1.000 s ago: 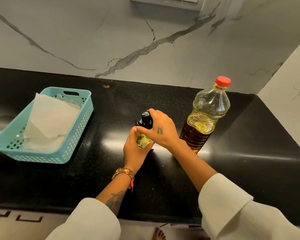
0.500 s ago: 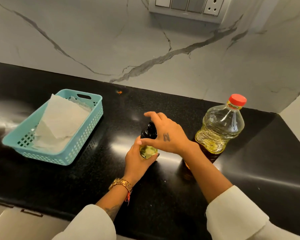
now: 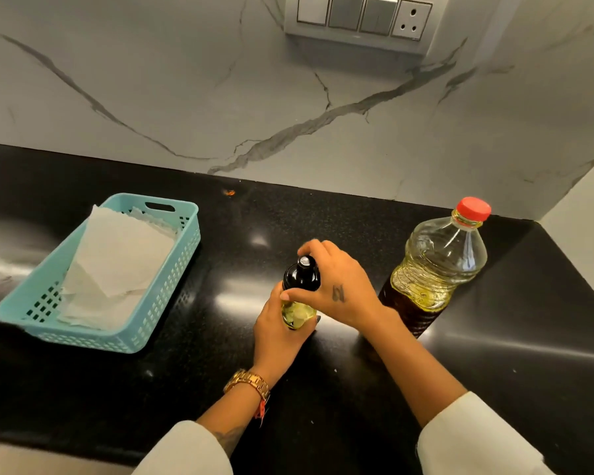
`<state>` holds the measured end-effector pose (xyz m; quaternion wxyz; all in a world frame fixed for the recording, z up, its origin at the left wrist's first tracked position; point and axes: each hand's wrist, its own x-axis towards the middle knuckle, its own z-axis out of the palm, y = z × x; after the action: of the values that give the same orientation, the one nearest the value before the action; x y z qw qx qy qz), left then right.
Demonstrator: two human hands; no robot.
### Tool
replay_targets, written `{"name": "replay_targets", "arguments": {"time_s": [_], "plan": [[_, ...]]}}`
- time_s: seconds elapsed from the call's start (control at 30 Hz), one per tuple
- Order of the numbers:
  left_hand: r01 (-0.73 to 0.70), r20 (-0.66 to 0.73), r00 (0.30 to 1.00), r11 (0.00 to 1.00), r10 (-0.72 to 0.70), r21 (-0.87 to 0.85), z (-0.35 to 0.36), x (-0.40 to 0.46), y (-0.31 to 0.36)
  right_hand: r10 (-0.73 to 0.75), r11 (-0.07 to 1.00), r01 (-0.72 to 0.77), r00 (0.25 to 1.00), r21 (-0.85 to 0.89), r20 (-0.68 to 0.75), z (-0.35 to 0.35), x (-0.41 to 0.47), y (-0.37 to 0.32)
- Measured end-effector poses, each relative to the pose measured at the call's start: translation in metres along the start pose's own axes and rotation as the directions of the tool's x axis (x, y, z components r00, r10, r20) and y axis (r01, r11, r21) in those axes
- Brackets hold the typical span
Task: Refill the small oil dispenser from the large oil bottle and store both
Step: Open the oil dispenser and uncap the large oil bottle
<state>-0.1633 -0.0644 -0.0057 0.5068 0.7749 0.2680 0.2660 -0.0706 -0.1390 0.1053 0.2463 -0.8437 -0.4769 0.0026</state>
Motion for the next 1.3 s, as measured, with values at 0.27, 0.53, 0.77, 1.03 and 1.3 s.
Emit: {"name": "replay_targets", "arguments": {"time_s": [0.27, 0.53, 0.77, 1.03, 1.3], "plan": [[-0.006, 0.011, 1.000, 1.000, 0.006, -0.020, -0.001, 0.000, -0.003, 0.131, 0.924, -0.163, 0.985, 0.347, 0.113, -0.005, -0.005, -0.002], [0.021, 0.034, 0.999, 0.999, -0.020, -0.034, -0.002, -0.001, 0.001, 0.190, 0.964, -0.186, 0.982, 0.190, -0.002, 0.007, -0.008, -0.011], [-0.007, 0.025, 1.000, 1.000, 0.007, -0.003, -0.002, -0.001, 0.000, 0.243, 0.950, -0.210, 0.961, 0.230, -0.129, 0.015, -0.014, -0.007], [0.002, 0.035, 0.999, 0.999, -0.001, -0.036, -0.004, -0.001, 0.003, 0.158, 0.887, -0.188, 0.982, 0.423, 0.105, 0.003, -0.011, -0.007], [0.013, 0.026, 1.000, 1.000, -0.012, -0.010, -0.003, -0.001, 0.003, 0.177, 0.983, -0.171, 0.979, 0.067, -0.098, 0.012, -0.006, -0.013]]}}
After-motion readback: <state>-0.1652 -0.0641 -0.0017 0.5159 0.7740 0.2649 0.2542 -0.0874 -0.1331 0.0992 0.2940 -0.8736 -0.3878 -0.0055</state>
